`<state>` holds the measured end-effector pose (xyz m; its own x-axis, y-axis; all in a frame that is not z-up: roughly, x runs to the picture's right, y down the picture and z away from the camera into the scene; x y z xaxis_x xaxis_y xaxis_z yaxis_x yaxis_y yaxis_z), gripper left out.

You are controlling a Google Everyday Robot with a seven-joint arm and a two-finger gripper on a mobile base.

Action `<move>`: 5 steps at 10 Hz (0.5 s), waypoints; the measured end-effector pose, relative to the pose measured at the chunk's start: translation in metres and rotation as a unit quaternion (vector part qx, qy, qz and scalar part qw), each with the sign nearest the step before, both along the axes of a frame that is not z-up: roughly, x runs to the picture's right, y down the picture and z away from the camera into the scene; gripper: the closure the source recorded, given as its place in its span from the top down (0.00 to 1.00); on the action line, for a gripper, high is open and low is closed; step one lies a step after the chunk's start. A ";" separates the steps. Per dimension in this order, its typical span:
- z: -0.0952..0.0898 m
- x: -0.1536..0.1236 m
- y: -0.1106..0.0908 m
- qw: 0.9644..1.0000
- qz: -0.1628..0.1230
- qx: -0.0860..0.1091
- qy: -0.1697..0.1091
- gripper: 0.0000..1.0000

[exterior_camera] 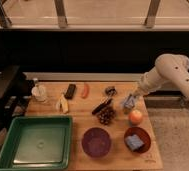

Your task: Place towel in metal cup

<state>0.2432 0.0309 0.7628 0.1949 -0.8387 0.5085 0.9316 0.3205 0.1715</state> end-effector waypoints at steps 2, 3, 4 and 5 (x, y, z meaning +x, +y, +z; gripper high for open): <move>0.014 0.000 0.008 1.000 0.008 -0.015 0.000 0.29; 0.023 0.000 0.013 1.000 0.011 -0.024 0.001 0.41; 0.032 -0.001 0.018 0.999 0.013 -0.031 0.001 0.51; 0.039 -0.001 0.023 0.999 0.015 -0.036 0.002 0.60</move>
